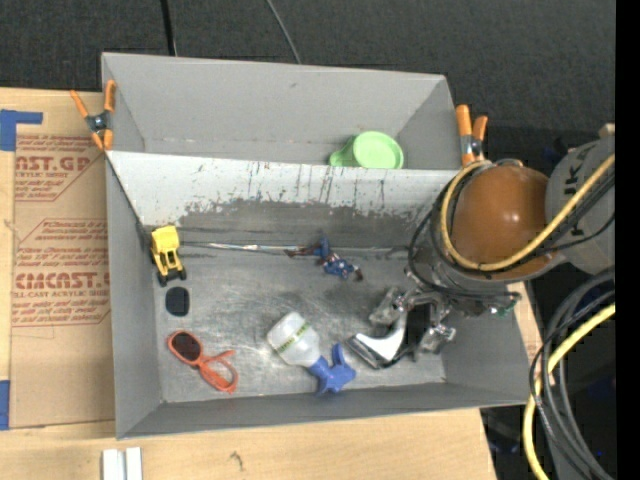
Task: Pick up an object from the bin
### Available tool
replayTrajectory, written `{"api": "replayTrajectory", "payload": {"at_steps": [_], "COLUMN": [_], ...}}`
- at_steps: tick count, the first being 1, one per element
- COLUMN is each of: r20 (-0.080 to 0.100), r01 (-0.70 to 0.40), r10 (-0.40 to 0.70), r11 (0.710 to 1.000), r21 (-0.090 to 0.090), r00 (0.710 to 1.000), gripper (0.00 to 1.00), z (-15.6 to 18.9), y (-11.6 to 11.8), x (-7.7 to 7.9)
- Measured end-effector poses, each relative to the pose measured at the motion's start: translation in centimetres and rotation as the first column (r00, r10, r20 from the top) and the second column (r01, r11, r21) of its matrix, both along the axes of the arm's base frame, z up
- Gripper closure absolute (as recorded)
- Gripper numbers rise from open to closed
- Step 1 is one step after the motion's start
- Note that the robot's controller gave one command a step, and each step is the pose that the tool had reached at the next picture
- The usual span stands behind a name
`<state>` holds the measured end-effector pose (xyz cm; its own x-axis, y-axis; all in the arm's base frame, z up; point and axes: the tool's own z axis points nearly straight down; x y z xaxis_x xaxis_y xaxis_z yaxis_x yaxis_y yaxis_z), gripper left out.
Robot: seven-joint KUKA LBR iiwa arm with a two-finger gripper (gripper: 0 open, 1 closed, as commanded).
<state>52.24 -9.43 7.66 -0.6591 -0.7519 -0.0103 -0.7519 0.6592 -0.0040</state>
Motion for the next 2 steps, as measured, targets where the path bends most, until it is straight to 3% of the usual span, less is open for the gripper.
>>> {"api": "replayTrajectory", "payload": {"at_steps": [1,2], "r20": [-0.019,-0.012], "r01": [0.034,0.039], "r10": [-0.034,-0.039], "r11": [0.999,0.999], "r21": [-0.002,-0.003], "r00": [0.999,0.999], "gripper": [1.0,1.0], "z": [4.0,8.4], "y": [0.0,-0.2], "x": [0.5,0.8]}}
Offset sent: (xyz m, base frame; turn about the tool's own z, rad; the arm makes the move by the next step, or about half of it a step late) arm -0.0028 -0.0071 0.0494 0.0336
